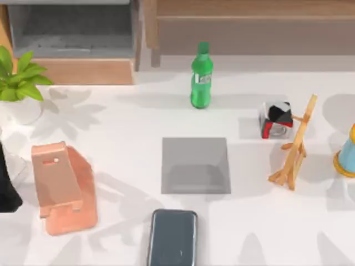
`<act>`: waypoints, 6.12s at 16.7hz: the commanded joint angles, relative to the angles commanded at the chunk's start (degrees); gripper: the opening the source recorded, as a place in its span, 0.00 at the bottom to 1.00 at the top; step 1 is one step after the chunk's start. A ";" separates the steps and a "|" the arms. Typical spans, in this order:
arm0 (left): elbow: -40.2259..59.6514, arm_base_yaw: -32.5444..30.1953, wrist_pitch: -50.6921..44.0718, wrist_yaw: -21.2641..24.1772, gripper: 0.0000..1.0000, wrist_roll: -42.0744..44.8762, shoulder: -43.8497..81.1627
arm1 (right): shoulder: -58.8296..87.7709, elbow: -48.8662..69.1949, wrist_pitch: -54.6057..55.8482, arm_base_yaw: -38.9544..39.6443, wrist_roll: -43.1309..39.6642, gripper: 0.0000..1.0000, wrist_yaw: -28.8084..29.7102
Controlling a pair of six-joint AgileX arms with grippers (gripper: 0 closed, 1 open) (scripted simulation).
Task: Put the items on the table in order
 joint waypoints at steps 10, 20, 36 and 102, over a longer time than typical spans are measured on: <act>15.58 9.33 -17.70 -0.13 1.00 5.95 21.96 | 0.00 0.00 0.00 0.00 0.00 1.00 0.00; 43.65 26.30 -51.69 0.04 1.00 16.88 70.26 | 0.00 0.00 0.00 0.00 0.00 1.00 0.00; 47.54 27.47 -51.09 0.13 1.00 16.71 86.02 | 0.00 0.00 0.00 0.00 0.00 1.00 0.00; 80.09 15.96 -67.04 2.59 0.00 9.57 82.23 | 0.00 0.00 0.00 0.00 0.00 1.00 0.00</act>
